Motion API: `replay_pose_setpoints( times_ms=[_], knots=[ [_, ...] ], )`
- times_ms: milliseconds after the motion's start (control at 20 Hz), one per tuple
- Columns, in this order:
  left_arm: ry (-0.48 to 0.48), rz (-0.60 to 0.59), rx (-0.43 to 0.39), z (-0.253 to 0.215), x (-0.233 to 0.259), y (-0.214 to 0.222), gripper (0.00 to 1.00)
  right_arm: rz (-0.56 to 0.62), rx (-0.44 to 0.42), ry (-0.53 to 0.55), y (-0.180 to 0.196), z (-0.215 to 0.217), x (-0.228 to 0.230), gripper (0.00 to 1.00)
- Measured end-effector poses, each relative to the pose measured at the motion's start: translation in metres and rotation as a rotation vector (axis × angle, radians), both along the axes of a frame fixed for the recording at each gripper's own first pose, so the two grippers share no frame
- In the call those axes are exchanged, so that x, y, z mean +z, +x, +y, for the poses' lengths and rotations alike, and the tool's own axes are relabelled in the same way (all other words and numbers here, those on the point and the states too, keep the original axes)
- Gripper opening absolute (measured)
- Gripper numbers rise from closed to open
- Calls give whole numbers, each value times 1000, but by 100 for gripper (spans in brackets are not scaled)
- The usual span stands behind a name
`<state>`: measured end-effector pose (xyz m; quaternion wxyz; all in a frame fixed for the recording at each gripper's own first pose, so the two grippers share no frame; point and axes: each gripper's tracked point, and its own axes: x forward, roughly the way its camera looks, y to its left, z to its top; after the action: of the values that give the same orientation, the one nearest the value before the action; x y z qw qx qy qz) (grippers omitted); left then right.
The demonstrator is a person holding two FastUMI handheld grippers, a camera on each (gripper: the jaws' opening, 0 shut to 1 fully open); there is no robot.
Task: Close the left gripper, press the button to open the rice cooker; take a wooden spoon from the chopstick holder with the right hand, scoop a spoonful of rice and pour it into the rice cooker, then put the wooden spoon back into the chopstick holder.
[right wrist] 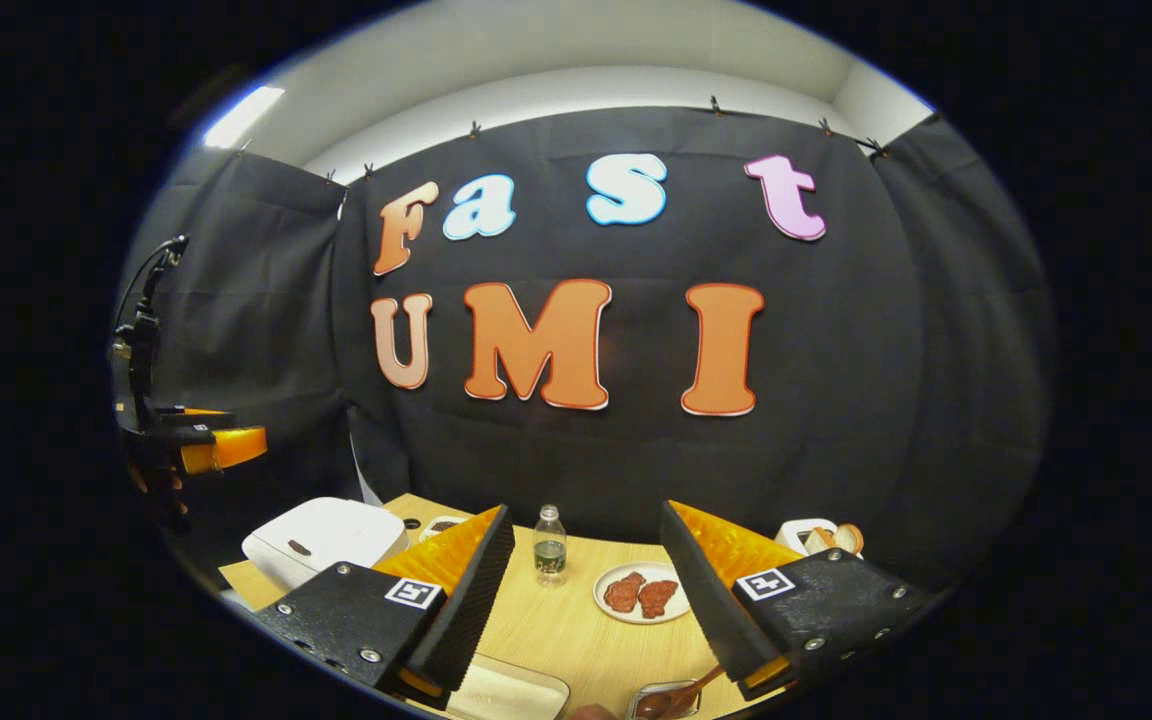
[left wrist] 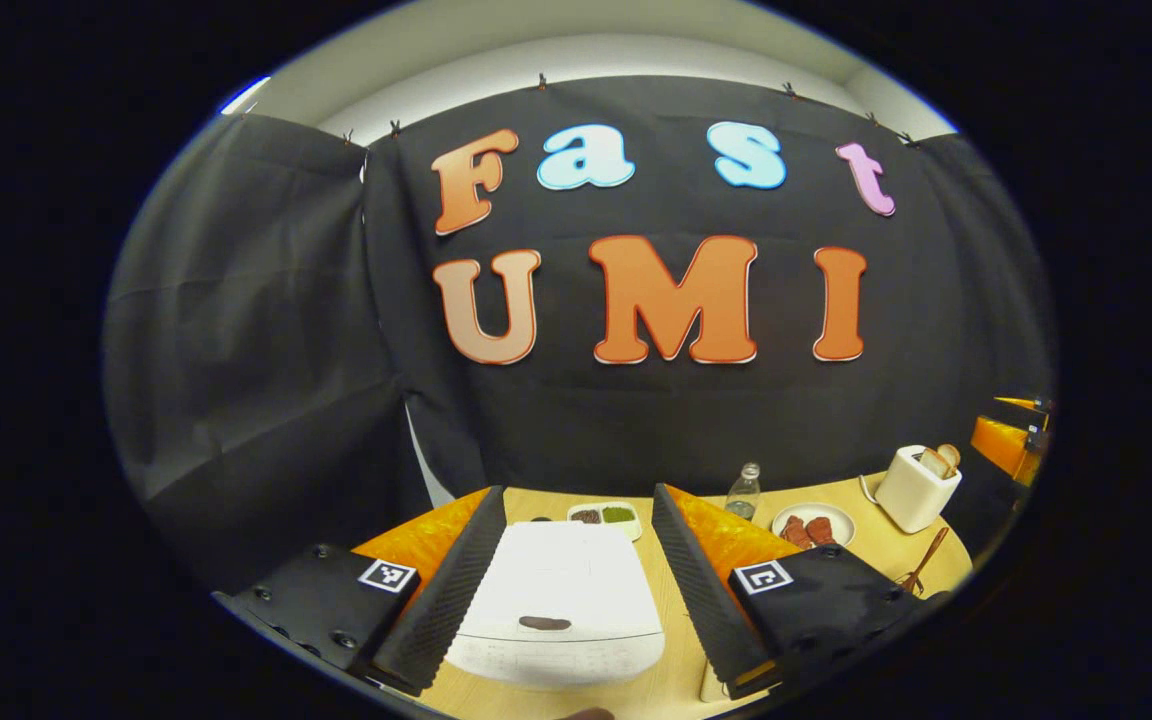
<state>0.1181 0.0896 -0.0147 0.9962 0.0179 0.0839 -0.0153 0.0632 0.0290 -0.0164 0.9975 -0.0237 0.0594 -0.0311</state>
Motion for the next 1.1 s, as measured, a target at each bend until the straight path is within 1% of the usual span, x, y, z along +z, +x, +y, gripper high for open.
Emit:
replay_pose_setpoints(
  times_ms=[100, 150, 300, 450, 550, 700, 850, 1000, 1100],
  knots=[
    [9, -82, -6, -3, 19, -14, 100, -36, 20, -6, 2, 12, 13, 92],
    [20, -122, -3, -3, 27, -20, 99, -61, 31, -3, 1, 17, 22, 92],
    [25, -204, -17, -12, 35, -36, 100, -117, 49, -12, -2, 29, 36, 92],
    [-30, -214, -27, -20, 30, -48, 99, -138, 69, -25, -7, 33, 34, 92],
    [-67, -217, -32, -19, 24, -58, 100, -152, 74, -21, -7, 31, 36, 92],
    [-58, -223, -19, -15, 17, -66, 100, -159, 72, -16, -10, 30, 37, 92],
    [-66, -235, -11, -18, 20, -68, 100, -142, 66, -20, -11, 27, 32, 91],
    [-56, -246, -20, -23, 23, -67, 99, -148, 66, -35, -12, 30, 32, 92],
    [-50, -249, -26, -26, 23, -66, 100, -143, 71, -47, -12, 32, 30, 92]
  ],
)
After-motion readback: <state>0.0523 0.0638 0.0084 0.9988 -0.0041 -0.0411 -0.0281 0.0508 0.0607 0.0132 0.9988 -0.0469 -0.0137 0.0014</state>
